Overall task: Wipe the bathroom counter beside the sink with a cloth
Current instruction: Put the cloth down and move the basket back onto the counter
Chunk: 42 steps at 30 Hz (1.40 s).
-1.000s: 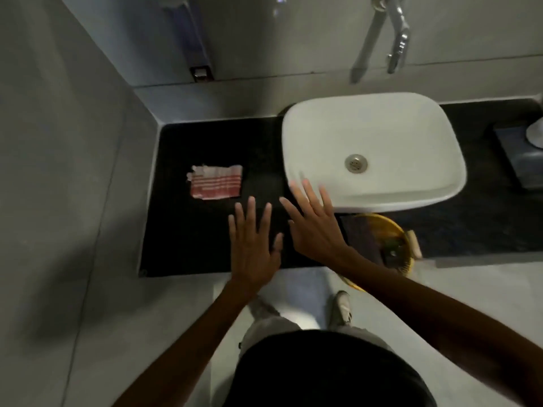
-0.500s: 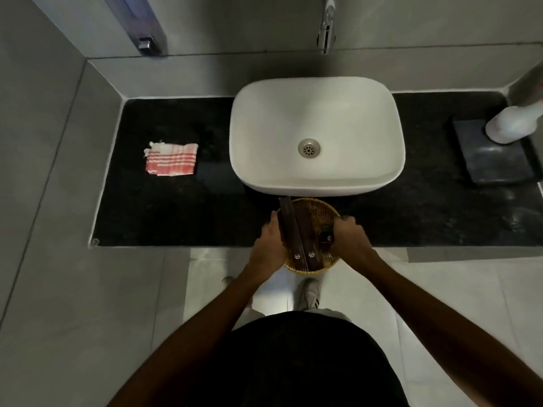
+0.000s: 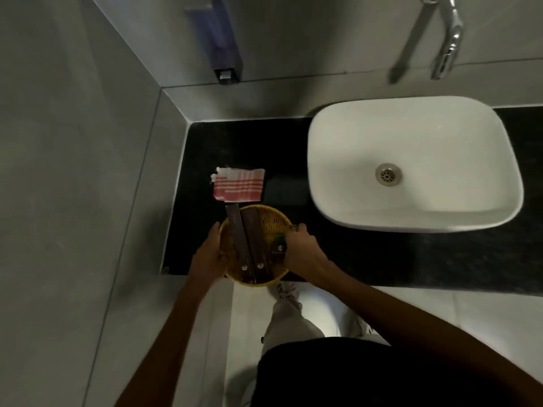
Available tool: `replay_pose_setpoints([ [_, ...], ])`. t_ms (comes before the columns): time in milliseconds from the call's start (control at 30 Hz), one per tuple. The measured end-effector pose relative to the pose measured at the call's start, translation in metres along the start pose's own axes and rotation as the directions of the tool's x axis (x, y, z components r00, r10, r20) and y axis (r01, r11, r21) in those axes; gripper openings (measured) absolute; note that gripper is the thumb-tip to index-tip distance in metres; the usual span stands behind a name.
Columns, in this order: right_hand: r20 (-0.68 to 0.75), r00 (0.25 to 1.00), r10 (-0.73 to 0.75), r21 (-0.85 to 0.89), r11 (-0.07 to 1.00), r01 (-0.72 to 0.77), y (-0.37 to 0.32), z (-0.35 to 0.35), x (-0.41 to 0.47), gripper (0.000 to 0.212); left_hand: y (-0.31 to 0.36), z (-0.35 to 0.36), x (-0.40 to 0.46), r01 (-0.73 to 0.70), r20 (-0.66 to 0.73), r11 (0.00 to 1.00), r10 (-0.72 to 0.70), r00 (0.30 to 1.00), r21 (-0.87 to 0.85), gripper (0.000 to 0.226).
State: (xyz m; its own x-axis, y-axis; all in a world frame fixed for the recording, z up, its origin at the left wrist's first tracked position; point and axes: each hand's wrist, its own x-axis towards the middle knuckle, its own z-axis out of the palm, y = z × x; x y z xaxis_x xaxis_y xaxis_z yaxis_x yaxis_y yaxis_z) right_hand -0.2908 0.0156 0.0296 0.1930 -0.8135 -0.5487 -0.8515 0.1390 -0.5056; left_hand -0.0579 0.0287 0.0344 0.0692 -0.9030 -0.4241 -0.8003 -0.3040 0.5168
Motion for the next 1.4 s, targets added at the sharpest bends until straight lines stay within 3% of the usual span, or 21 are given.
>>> replay_pose_setpoints([
  [133,0.084,0.993,0.088,-0.01,0.996,-0.087,-0.044,0.01,0.033,0.061,-0.04,-0.026,0.041,-0.021,0.053,1.0,0.022,0.998,-0.012,0.063],
  [267,0.103,0.983,0.152,-0.068,0.987,-0.146,-0.05,0.008,0.049,0.05,-0.058,-0.023,0.063,0.058,0.183,0.989,-0.032,0.983,-0.136,0.081],
  [333,0.035,0.991,0.13,-0.077,0.989,-0.127,-0.049,-0.002,0.057,0.045,-0.065,-0.023,0.072,0.132,0.147,0.98,-0.11,0.983,-0.148,0.083],
  [467,-0.204,0.959,0.197,0.236,0.96,-0.147,-0.06,-0.031,0.094,0.038,-0.05,-0.04,0.115,0.177,-0.071,0.95,-0.202,0.977,-0.256,0.071],
  [567,-0.107,0.936,0.335,0.427,0.866,-0.261,-0.078,-0.048,0.139,0.028,-0.019,-0.053,0.165,0.205,-0.022,0.926,-0.223,0.974,-0.317,0.068],
  [633,-0.012,0.925,0.379,0.537,0.783,-0.314,-0.089,-0.051,0.162,0.036,0.004,-0.056,0.193,0.252,0.057,0.908,-0.248,0.967,-0.334,0.07],
  [767,-0.037,0.923,0.384,0.466,0.823,-0.324,-0.107,-0.048,0.179,0.047,0.032,-0.046,0.218,0.307,0.093,0.933,-0.294,0.951,-0.186,0.092],
  [833,-0.066,0.926,0.371,0.465,0.832,-0.301,-0.112,-0.048,0.185,0.046,0.038,-0.037,0.222,0.306,0.068,0.925,-0.299,0.952,-0.225,0.077],
  [900,-0.062,0.925,0.375,0.521,0.803,-0.29,-0.111,-0.051,0.187,0.043,0.04,-0.032,0.225,0.325,0.115,0.871,-0.304,0.946,-0.37,0.051],
  [1000,-0.083,0.942,0.324,0.618,0.758,-0.206,-0.103,-0.069,0.18,0.037,0.05,-0.04,0.223,0.31,0.182,0.798,-0.251,0.951,-0.517,0.035],
  [1133,-0.097,0.961,0.258,0.731,0.674,-0.107,-0.074,-0.112,0.147,0.015,0.085,-0.057,0.201,0.254,0.192,0.709,-0.168,0.967,-0.658,0.038],
  [1267,-0.186,0.961,0.205,0.769,0.64,0.012,-0.017,-0.165,0.086,0.034,0.153,-0.046,0.156,0.203,0.248,0.611,-0.011,0.969,-0.765,0.045],
  [1400,-0.294,0.922,0.252,0.762,0.644,0.067,0.078,-0.206,0.013,0.043,0.247,0.018,0.102,0.209,0.327,0.595,0.096,0.94,-0.776,0.046],
])
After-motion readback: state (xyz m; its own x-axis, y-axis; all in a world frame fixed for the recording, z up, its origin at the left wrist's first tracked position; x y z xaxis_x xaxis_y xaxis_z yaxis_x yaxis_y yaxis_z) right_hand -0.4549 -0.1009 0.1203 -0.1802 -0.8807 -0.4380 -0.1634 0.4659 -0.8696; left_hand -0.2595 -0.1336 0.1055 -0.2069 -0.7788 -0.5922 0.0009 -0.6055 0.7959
